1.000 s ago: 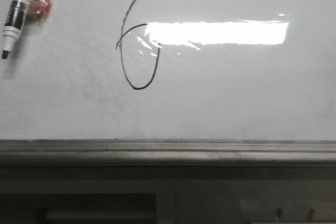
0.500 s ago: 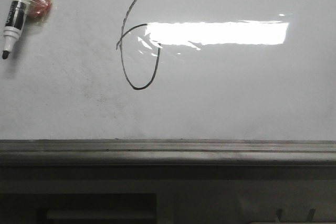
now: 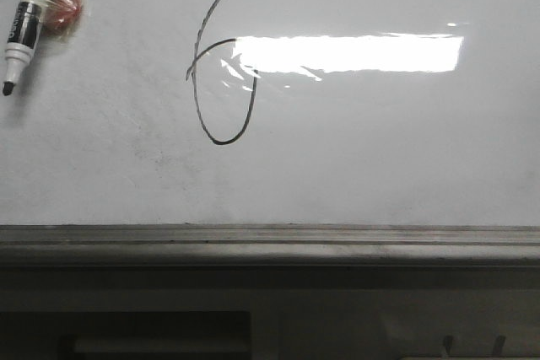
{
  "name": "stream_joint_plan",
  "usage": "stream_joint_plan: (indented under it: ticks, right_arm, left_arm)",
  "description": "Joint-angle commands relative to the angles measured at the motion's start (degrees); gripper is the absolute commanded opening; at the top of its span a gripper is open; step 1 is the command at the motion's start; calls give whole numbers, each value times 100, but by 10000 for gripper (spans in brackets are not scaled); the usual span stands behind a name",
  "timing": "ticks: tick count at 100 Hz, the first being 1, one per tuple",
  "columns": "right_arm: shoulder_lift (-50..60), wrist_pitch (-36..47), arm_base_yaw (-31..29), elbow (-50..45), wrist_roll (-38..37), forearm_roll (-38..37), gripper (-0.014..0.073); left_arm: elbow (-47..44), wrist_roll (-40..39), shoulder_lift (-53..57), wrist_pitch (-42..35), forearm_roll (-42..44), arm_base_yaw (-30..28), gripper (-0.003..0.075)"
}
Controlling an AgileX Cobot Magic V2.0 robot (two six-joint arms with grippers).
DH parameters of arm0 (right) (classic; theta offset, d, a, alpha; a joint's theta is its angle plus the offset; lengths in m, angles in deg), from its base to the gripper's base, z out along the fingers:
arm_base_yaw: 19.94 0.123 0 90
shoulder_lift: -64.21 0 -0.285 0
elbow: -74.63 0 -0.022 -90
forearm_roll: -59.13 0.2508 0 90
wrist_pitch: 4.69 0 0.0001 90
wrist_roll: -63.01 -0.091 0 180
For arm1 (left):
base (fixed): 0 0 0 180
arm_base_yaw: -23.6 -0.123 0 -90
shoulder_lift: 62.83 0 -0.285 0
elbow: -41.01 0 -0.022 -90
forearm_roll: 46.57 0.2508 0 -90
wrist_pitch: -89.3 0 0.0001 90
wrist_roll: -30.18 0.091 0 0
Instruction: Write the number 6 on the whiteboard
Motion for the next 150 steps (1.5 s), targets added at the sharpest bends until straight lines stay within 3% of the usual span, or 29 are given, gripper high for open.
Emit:
stream_joint_plan:
  ticks: [1,25,90,150]
  right_arm:
    - [-71,425,-29,139,10,72,-65]
    - [-71,425,-29,139,10,72,-65]
    - [-71,425,-29,139,10,72,-65]
    - [-71,428,-29,139,10,72,-65]
  left_arm:
    - [-283,-63,178,-377,-61,38,-20]
    - [-283,-63,178,-368,-226,-291,-20]
    - [-283,-63,178,-350,-193,-258,-20]
    - [-283,-63,178,-350,-204,-736,-20]
